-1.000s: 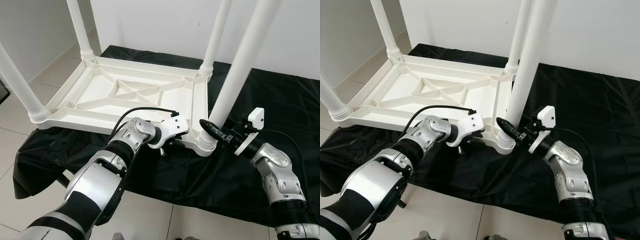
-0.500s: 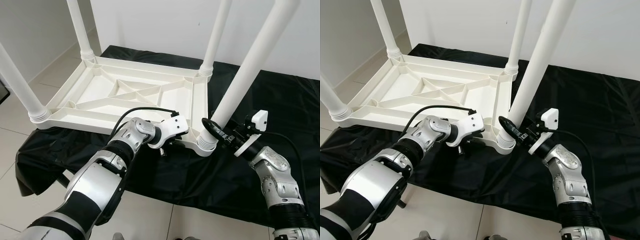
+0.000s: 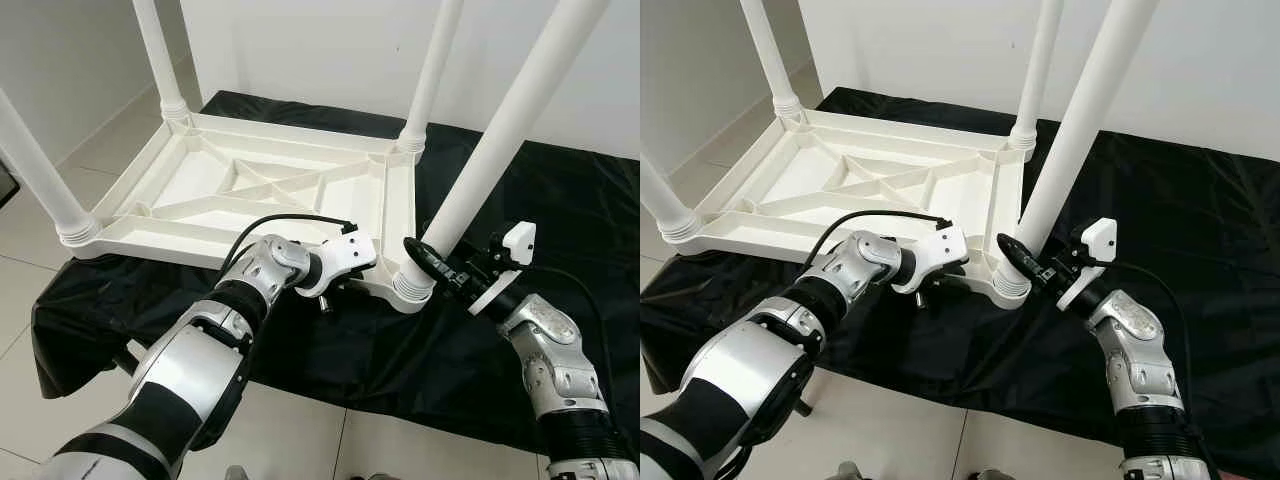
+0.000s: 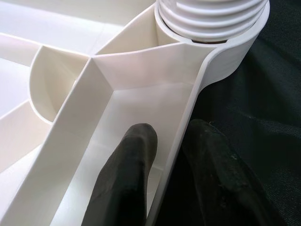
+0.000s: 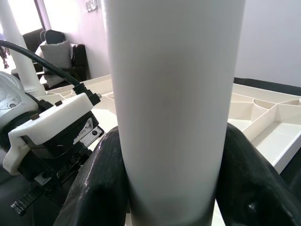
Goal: Building children table
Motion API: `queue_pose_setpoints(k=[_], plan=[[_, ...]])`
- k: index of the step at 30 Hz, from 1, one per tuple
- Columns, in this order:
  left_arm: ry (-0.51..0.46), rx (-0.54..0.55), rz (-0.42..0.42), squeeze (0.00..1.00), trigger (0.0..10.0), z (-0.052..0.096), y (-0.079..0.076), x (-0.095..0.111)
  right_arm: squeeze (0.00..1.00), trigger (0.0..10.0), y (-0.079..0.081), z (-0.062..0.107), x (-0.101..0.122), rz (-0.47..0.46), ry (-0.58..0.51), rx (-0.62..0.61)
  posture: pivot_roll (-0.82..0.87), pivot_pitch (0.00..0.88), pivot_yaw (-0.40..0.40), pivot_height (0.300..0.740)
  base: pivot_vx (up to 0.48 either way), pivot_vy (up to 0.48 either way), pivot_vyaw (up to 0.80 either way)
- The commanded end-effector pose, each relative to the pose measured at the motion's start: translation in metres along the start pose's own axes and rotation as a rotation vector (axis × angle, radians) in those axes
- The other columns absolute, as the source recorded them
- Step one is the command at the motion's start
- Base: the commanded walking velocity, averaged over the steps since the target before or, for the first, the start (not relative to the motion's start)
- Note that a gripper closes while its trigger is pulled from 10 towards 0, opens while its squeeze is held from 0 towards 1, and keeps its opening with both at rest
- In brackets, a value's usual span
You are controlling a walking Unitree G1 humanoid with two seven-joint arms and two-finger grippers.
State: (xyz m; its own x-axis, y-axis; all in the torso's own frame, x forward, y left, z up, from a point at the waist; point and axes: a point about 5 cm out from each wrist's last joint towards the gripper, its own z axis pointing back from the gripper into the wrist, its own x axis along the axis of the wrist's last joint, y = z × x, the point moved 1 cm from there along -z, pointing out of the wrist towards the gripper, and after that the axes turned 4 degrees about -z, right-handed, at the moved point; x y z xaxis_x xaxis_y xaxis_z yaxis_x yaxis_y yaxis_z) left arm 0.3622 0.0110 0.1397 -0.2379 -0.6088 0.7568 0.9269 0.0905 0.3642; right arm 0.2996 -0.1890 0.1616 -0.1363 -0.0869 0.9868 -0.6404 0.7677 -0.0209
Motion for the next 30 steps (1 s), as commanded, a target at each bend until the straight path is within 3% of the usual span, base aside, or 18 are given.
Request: queue_pose_setpoints(k=[1, 10, 30], plan=[[-0.032, 0.084, -0.011, 0.0, 10.0, 0.0053, 0.0129, 0.0105, 0.0, 10.0, 0.0027, 0.0139, -0.0402, -0.047, 0.208, -0.019, -0.06, 0.063, 0.0, 0.74, 0.0, 0.0, 0.0], [-0.032, 0.086, -0.012, 0.0, 10.0, 0.0055, 0.0133, 0.0107, 0.0, 10.0, 0.0084, 0.0069, -0.0323, -0.02, 0.187, 0.016, -0.07, 0.06, 0.0, 0.74, 0.0, 0.0, 0.0], [-0.031, 0.087, -0.014, 0.0, 10.0, 0.0061, 0.014, 0.0109, 0.0, 10.0, 0.0087, 0.0107, -0.0373, -0.032, 0.201, -0.009, -0.07, 0.056, -0.001, 0.74, 0.0, 0.0, 0.0]])
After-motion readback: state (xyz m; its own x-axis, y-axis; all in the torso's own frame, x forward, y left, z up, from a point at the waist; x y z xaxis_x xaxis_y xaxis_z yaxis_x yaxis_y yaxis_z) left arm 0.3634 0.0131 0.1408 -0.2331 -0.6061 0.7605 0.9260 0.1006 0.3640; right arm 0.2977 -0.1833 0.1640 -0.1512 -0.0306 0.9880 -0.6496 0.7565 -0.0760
